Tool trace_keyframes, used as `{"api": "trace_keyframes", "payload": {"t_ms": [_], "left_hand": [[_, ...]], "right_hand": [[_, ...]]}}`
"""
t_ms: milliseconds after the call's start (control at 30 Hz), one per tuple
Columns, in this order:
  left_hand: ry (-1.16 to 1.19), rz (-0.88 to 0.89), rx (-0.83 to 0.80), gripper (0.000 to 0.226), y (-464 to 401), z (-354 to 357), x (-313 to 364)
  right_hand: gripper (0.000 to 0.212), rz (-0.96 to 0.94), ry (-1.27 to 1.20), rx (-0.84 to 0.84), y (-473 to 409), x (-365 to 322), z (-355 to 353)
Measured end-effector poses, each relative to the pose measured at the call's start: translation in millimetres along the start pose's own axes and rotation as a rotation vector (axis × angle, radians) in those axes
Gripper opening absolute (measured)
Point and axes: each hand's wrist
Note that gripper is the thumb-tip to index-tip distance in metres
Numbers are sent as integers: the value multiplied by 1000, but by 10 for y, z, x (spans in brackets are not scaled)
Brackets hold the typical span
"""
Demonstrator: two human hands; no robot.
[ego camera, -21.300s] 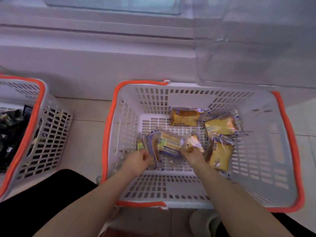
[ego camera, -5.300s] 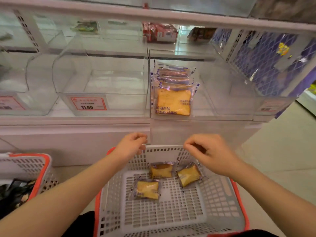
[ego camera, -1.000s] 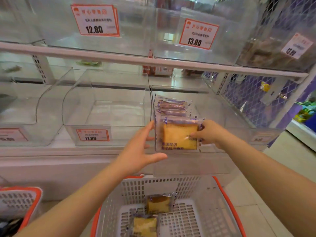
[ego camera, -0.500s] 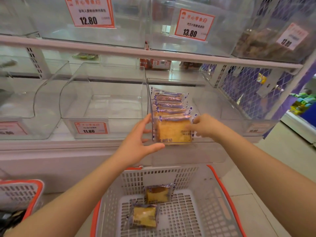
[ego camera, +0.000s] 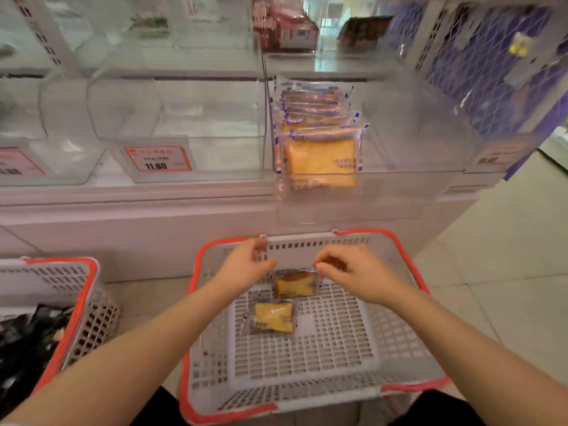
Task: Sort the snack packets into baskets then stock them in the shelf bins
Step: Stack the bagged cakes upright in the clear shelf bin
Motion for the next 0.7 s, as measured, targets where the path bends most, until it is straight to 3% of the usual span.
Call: {"api": "trace_keyframes", "payload": {"t_ms": [100, 267, 567, 700], "left_hand": [[-176, -119, -116, 37, 13, 268, -462], [-344, -290, -278, 33, -67, 702, -1123], [-477, -592, -163, 34, -279, 1214, -1881], [-441, -608, -110, 24, -334, 1348, -2165]], "right_hand": [[9, 193, -107, -143, 34, 387, 421], [20, 402, -94, -311, 130, 923, 900], [27, 575, -5, -562, 116, 1434, 1404], [27, 611, -52, -590, 152, 1424, 1554]]}}
Point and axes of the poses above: each hand's wrist, its own y-axis away from the middle knuckle, its own z-axis out of the palm, x = y × z, and after that the axes turned 2 degrees about x, right-handed
